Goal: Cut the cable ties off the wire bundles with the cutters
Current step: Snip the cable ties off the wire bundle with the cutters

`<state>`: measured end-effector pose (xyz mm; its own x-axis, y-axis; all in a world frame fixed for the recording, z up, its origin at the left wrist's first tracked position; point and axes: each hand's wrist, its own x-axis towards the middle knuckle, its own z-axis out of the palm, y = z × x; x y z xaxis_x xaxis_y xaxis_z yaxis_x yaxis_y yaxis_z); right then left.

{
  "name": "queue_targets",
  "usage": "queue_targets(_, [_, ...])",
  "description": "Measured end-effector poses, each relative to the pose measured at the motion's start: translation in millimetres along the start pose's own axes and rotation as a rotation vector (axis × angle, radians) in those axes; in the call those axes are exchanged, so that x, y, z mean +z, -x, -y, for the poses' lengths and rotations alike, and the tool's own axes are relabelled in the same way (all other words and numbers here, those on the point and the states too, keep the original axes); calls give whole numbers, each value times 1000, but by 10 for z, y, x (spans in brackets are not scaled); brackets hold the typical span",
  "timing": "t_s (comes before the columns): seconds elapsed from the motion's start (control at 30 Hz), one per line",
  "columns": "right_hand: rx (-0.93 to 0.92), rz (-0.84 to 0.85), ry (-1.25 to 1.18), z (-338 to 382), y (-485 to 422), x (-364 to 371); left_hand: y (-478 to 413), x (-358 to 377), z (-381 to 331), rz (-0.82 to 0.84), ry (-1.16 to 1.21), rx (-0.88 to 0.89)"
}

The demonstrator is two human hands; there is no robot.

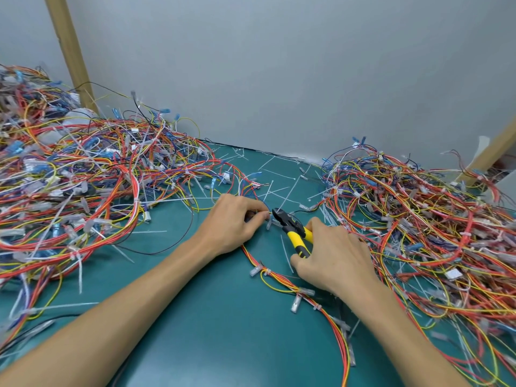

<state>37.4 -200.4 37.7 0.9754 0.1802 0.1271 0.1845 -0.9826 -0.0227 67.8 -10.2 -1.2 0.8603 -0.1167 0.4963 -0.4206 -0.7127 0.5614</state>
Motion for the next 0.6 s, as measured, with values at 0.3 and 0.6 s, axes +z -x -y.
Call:
queue_targets(0.3, [-47,-99,36,-52,-18,69,2,-3,24,12,12,-21])
queue_targets(0.6, [-104,-324,-44,-188,-77,304,-1,-17,49,23,91,-51])
